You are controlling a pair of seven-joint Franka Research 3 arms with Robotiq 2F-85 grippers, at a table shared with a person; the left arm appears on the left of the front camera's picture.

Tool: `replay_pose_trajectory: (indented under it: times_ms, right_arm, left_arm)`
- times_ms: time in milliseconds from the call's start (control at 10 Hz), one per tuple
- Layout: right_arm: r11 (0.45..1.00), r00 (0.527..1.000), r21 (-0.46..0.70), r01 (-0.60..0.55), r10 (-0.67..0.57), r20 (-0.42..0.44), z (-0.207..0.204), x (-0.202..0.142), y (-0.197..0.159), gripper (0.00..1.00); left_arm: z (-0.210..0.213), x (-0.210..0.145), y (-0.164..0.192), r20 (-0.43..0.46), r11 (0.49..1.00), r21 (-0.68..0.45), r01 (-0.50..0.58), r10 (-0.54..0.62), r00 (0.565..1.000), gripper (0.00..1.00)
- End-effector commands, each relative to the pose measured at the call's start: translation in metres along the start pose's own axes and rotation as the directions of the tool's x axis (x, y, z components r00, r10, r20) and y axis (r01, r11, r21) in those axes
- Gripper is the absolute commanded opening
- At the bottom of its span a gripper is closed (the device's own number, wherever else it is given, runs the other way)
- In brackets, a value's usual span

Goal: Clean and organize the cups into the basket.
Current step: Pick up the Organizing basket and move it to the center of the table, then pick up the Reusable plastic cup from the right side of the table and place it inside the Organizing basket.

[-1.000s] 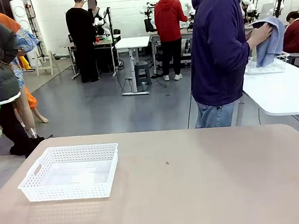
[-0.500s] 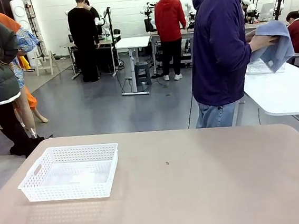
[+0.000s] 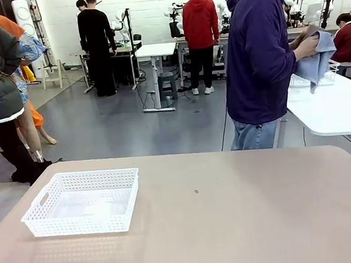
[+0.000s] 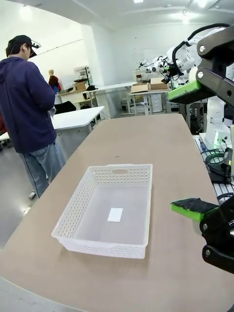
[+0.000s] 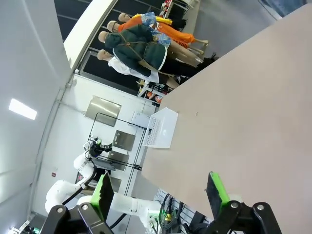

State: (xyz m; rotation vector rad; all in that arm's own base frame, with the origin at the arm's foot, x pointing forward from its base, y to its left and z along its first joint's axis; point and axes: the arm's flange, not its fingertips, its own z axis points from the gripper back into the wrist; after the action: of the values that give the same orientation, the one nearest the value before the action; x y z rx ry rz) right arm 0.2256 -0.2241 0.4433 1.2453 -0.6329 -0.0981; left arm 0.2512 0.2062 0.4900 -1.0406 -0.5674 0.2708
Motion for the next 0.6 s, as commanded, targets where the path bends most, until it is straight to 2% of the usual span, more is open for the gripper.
replay_pose_trajectory:
  times_ms: [0, 500]
  right_arm:
    - [1.0, 1.0, 0.011, 0.012, -0.012, 0.006, 0.0042, -0.003, -0.0065, 1.0]
    - [1.0, 1.0, 0.011, 0.012, -0.012, 0.006, 0.0042, -0.003, -0.0065, 1.0]
  left_arm:
    - [0.0031, -0.001, -0.0025, 0.006, 1.0, -0.012, 0.011, -0.011, 1.0, 1.0]
    - [0.0031, -0.001, -0.0025, 0.006, 1.0, -0.012, 0.011, -0.011, 1.0, 1.0]
